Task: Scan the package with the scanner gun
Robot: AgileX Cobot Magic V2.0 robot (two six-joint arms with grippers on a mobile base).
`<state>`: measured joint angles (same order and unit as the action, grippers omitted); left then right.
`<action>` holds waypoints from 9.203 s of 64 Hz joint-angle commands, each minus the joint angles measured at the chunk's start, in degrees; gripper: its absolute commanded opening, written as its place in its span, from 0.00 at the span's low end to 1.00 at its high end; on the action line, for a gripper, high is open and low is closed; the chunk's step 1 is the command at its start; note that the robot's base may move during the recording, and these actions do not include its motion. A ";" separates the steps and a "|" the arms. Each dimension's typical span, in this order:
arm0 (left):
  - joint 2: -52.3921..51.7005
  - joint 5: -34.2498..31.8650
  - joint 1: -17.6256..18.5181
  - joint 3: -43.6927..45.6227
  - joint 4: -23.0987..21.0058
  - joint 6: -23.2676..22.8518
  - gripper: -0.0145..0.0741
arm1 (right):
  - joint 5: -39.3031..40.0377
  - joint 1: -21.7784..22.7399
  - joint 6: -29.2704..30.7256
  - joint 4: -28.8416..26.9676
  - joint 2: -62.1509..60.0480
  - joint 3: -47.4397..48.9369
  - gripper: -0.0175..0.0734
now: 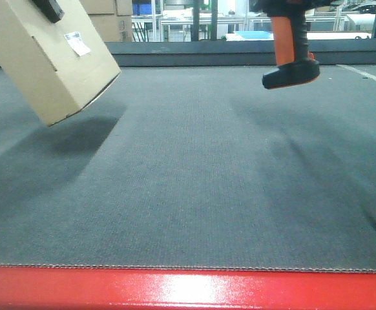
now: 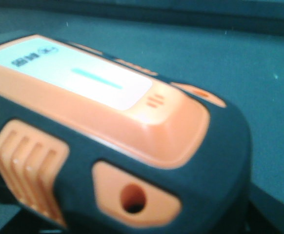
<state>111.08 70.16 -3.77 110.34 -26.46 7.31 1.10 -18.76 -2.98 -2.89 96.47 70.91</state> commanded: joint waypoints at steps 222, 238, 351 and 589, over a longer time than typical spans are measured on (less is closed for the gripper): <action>-1.00 -0.20 0.10 0.11 -5.22 0.27 0.04 | 25.64 12.37 -36.11 40.68 -5.46 -27.14 0.80; -1.00 -0.20 0.10 1.48 -1.03 1.73 0.04 | 11.51 12.37 -37.17 40.68 -13.90 -29.46 0.74; -11.63 -0.45 6.40 -0.87 27.77 -5.92 0.58 | -17.86 12.37 -37.61 37.31 -51.83 -29.94 0.01; -111.08 -71.29 1.84 -110.34 26.46 -5.92 0.04 | 5.43 12.37 -36.38 41.16 -65.82 -45.12 0.01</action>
<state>0.31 -0.35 -2.35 -0.11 0.00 1.46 5.42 -6.33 -39.60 37.62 31.02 25.88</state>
